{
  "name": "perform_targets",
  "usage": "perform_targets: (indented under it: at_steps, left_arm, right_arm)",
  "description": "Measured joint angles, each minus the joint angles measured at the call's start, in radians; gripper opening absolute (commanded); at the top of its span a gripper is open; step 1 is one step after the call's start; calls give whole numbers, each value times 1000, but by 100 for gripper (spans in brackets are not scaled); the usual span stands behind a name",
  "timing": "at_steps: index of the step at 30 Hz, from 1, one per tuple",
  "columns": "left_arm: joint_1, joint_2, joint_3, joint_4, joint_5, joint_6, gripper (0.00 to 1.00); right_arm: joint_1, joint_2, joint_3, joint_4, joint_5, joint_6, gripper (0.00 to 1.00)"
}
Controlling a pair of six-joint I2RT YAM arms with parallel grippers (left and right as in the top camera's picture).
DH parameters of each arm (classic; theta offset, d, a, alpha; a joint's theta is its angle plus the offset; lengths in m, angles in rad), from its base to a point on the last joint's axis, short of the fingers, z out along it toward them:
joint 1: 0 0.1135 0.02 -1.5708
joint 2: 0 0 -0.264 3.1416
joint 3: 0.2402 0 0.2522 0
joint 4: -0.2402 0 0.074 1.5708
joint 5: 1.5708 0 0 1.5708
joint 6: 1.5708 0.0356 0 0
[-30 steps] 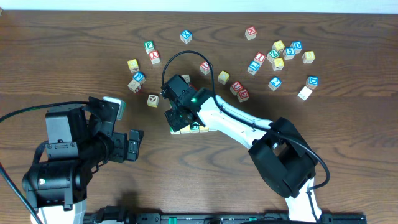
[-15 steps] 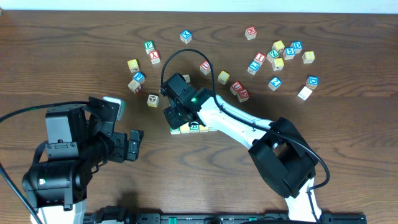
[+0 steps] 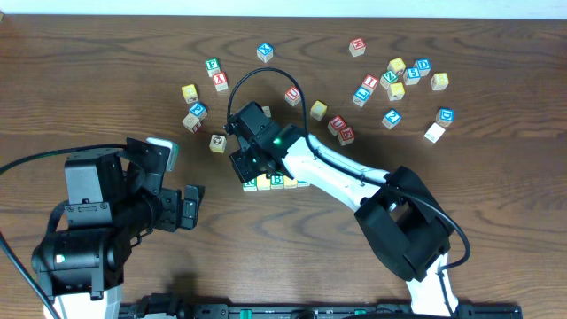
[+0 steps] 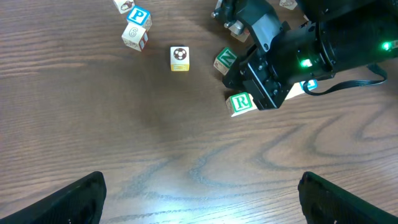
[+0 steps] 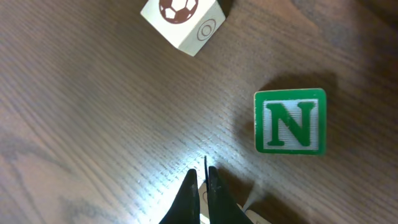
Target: Spell out ROBOT
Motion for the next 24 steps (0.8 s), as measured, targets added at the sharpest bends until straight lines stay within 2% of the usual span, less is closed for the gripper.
perform_targets:
  at_steps: [24]
  left_arm:
    - [0,0,0,0,0,0,97]
  right_arm:
    - [10,0,0,-55,-72,-4,1]
